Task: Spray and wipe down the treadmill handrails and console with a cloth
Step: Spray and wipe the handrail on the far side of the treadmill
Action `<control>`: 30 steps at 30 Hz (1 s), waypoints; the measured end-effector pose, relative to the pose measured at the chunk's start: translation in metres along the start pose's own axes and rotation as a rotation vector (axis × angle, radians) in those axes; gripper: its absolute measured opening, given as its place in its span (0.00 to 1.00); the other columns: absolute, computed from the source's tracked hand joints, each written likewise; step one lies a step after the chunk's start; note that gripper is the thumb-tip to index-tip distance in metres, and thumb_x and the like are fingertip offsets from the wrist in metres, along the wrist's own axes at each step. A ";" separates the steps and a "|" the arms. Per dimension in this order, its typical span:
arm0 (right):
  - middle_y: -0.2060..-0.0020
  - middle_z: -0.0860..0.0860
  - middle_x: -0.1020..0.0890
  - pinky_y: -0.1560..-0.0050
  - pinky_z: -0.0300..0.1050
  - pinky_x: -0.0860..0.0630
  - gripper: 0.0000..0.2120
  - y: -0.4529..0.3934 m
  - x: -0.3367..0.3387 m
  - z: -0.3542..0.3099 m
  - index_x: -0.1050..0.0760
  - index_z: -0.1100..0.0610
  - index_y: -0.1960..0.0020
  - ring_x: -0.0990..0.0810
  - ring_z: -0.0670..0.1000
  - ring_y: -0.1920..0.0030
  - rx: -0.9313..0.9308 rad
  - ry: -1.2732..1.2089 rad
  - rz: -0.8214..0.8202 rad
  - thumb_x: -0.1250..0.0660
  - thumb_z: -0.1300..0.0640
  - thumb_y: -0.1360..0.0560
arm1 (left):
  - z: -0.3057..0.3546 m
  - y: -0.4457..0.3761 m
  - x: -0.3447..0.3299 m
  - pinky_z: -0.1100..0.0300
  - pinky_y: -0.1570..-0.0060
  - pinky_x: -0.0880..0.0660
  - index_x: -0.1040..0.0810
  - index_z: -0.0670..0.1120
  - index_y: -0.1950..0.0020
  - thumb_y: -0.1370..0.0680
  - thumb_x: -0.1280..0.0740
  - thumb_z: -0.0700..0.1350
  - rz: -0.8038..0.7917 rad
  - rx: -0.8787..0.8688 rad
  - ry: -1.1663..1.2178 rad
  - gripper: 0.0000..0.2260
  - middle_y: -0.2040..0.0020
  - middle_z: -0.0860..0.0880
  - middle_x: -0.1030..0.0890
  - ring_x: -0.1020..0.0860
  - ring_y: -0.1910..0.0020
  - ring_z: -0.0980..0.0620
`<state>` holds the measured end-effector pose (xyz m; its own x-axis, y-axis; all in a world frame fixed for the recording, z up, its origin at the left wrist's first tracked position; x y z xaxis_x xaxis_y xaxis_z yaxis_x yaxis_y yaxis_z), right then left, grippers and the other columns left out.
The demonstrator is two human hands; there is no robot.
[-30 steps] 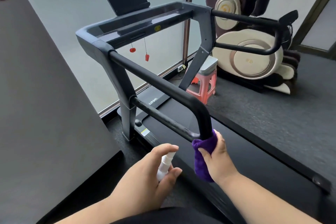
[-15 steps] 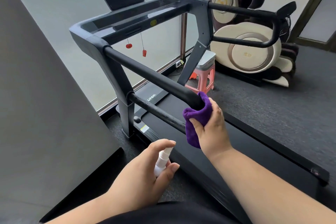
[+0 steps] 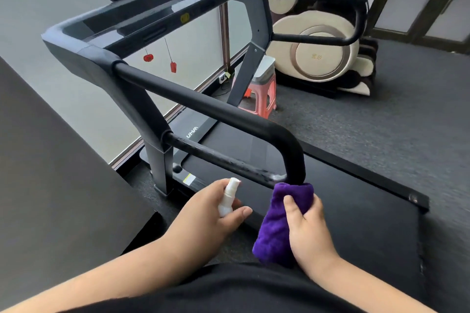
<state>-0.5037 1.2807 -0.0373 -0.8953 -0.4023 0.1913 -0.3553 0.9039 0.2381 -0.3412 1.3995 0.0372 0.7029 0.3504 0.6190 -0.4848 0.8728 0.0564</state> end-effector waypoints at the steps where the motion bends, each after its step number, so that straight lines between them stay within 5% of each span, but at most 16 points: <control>1: 0.44 0.47 0.21 0.39 0.48 0.27 0.19 0.001 -0.008 -0.004 0.35 0.49 0.33 0.22 0.50 0.42 -0.046 -0.055 0.040 0.36 0.45 0.21 | -0.006 -0.007 0.004 0.71 0.57 0.31 0.26 0.61 0.42 0.28 0.27 0.55 -0.026 0.002 0.017 0.16 0.55 0.63 0.21 0.23 0.55 0.64; 6: 0.50 0.51 0.17 0.47 0.54 0.21 0.20 0.010 -0.059 -0.017 0.35 0.39 0.37 0.17 0.53 0.48 -0.243 -0.276 0.115 0.34 0.35 0.25 | -0.028 -0.039 0.024 0.74 0.59 0.32 0.30 0.65 0.45 0.30 0.26 0.59 -0.257 -0.034 0.034 0.18 0.54 0.69 0.23 0.25 0.56 0.71; 10: 0.49 0.49 0.14 0.40 0.63 0.23 0.37 0.015 -0.103 -0.026 0.33 0.34 0.36 0.16 0.55 0.45 -0.242 -0.321 0.039 0.33 0.21 0.40 | -0.049 -0.059 0.038 0.76 0.56 0.31 0.30 0.66 0.47 0.32 0.25 0.59 -0.424 -0.047 0.047 0.19 0.52 0.68 0.22 0.25 0.52 0.72; 13: 0.43 0.56 0.16 0.39 0.65 0.24 0.29 0.017 -0.131 -0.035 0.30 0.45 0.32 0.17 0.60 0.42 -0.326 -0.593 0.045 0.37 0.33 0.29 | -0.064 -0.070 0.049 0.78 0.57 0.32 0.30 0.65 0.50 0.31 0.25 0.56 -0.482 -0.053 0.079 0.17 0.52 0.66 0.21 0.26 0.52 0.73; 17: 0.39 0.61 0.19 0.46 0.60 0.19 0.32 0.022 -0.141 -0.039 0.20 0.57 0.36 0.19 0.62 0.39 -0.477 -0.957 -0.056 0.51 0.36 0.19 | -0.084 -0.077 0.068 0.76 0.55 0.30 0.29 0.64 0.50 0.29 0.26 0.54 -0.514 -0.076 0.103 0.14 0.52 0.67 0.22 0.25 0.51 0.70; 24: 0.34 0.65 0.24 0.32 0.70 0.32 0.24 0.025 -0.153 -0.035 0.26 0.59 0.30 0.26 0.67 0.32 -0.494 -0.879 -0.127 0.42 0.49 0.20 | -0.109 -0.082 0.089 0.74 0.58 0.30 0.27 0.62 0.49 0.28 0.26 0.51 -0.528 -0.071 0.167 0.13 0.53 0.69 0.23 0.24 0.54 0.67; 30: 0.38 0.59 0.19 0.43 0.63 0.21 0.27 0.025 -0.162 -0.036 0.33 0.56 0.31 0.19 0.60 0.39 -0.391 -0.709 -0.001 0.27 0.54 0.26 | -0.121 -0.088 0.094 0.76 0.63 0.30 0.26 0.62 0.49 0.28 0.26 0.50 -0.409 0.034 0.218 0.13 0.56 0.63 0.20 0.23 0.57 0.68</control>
<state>-0.3583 1.3634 -0.0280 -0.8990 -0.0971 -0.4269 -0.3541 0.7348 0.5785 -0.1695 1.3969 -0.0037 0.9312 0.0455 0.3616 -0.1585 0.9440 0.2894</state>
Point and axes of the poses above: each hand's wrist, its own y-axis away from the middle knuckle, its own x-axis out of the back of the hand, z = x × y, the point moved 1 cm from there along -y, towards the middle knuckle
